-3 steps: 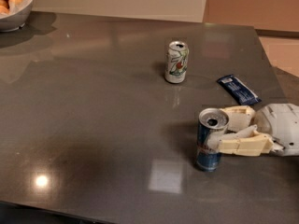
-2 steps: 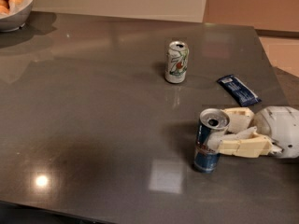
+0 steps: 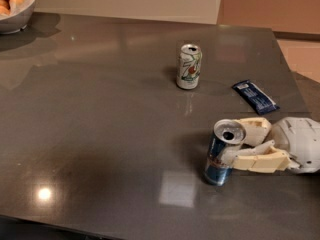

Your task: Place redbull can upright

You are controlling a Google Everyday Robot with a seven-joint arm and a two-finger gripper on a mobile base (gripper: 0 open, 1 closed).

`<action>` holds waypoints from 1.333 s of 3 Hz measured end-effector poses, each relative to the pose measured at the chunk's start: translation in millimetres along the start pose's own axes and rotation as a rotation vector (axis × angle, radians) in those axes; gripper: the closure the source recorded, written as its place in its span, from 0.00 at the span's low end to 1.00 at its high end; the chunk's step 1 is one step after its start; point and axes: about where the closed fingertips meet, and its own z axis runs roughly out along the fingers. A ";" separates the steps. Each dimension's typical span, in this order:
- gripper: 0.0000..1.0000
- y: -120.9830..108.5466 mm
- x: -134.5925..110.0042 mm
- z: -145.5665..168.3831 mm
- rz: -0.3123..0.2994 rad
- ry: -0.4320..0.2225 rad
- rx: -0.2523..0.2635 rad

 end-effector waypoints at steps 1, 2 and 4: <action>1.00 2.3 2.9 2.0 -0.014 0.008 -0.008; 0.82 3.1 5.6 4.0 -0.018 0.012 -0.015; 0.36 2.3 8.8 4.7 -0.016 0.002 -0.023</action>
Offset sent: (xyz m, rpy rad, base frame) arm -0.0058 0.0021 -0.0102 -0.0108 -0.0191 0.0230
